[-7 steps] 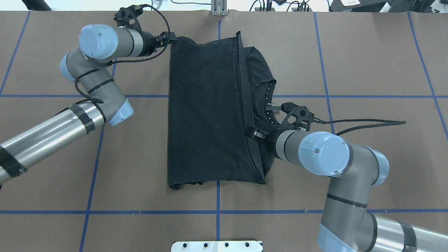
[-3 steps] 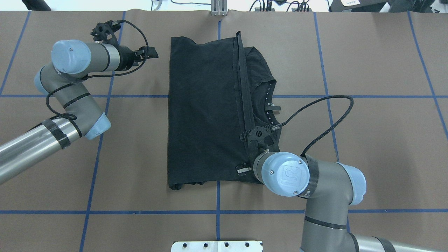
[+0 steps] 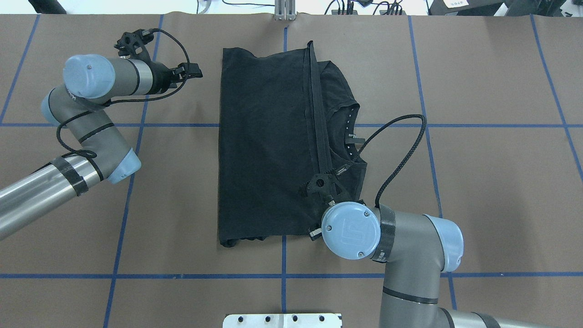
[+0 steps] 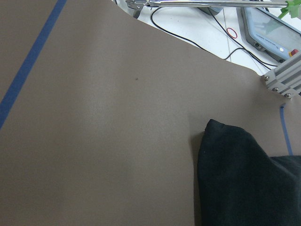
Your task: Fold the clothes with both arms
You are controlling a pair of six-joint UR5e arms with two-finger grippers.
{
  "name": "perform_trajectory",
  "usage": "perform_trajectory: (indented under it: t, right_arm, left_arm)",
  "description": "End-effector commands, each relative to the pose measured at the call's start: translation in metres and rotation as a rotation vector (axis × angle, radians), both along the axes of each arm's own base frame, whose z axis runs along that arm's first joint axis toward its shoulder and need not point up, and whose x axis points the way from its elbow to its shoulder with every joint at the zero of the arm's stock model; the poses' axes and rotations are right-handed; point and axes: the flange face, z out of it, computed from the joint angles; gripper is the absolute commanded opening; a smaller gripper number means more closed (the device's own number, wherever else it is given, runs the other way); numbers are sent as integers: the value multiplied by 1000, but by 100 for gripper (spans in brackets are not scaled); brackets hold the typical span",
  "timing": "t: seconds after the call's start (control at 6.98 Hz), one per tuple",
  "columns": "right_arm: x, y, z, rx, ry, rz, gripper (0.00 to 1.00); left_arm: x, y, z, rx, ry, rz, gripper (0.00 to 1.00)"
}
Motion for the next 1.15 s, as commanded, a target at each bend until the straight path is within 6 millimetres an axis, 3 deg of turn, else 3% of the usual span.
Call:
perform_trajectory:
  t: [0.0, 0.14, 0.29, 0.43, 0.57, 0.72, 1.0]
  right_arm:
    - [-8, 11, 5, 22, 29, -25, 41]
    - [-10, 10, 6, 22, 34, -24, 40]
    - [-11, 11, 9, 20, 38, -27, 31]
    - [-13, 11, 10, 20, 43, -26, 11]
    - [-13, 10, 11, 19, 44, -24, 0]
    - [-13, 9, 11, 19, 46, -23, 0]
    - [10, -13, 6, -2, 23, 4, 0]
  left_arm:
    - [-2, 3, 9, -5, -4, 0, 93]
    - [-3, 3, 9, -4, -3, 0, 93]
    - [-3, 3, 9, -3, -2, 0, 93]
    - [-4, 4, 13, -6, -5, 0, 93]
    - [-4, 4, 14, -7, -7, 0, 93]
    - [-4, 4, 13, -6, -6, 0, 91]
    - [-4, 4, 13, -6, -6, 0, 90]
